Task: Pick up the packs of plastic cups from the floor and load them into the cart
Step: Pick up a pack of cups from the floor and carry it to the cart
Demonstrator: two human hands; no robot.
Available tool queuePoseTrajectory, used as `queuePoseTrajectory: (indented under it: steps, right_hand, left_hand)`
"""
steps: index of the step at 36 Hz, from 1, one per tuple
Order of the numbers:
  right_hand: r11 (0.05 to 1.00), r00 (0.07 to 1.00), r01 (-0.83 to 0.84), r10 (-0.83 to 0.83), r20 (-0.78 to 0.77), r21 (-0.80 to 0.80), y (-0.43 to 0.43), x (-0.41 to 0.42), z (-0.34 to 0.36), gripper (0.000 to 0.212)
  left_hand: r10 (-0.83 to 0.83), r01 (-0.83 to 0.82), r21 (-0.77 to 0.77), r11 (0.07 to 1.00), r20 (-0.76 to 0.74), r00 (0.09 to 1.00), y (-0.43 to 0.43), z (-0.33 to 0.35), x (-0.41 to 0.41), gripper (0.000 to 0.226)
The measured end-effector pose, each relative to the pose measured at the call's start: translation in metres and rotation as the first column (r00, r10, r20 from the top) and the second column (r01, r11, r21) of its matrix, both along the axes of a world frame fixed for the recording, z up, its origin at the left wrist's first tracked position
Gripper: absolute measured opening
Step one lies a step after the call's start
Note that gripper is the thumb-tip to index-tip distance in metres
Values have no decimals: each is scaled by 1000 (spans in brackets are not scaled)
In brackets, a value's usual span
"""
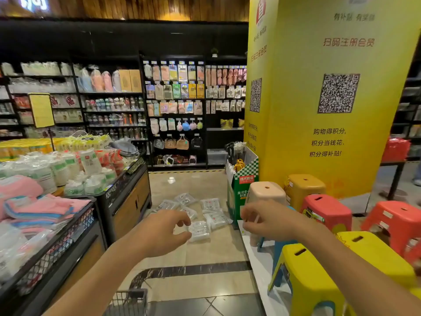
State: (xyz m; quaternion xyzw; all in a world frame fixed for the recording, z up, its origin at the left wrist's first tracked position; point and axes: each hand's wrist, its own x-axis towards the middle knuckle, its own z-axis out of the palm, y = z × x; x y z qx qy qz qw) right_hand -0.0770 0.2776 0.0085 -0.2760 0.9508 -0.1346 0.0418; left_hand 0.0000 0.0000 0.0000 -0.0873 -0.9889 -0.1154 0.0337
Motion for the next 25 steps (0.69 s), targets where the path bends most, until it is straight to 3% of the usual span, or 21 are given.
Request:
queuePoseTrajectory:
  steps: [11,25]
  right_hand:
    - [999,999,23,-24,23,41,11,-110,-19,29]
    - [989,990,-137,138,-2,61,16,-275,-27,33]
  left_hand:
    - [73,-72,-27,997,22,997,9,-15,-105,42]
    - [276,-276,-15,961,58,959,8,-18,-227,40]
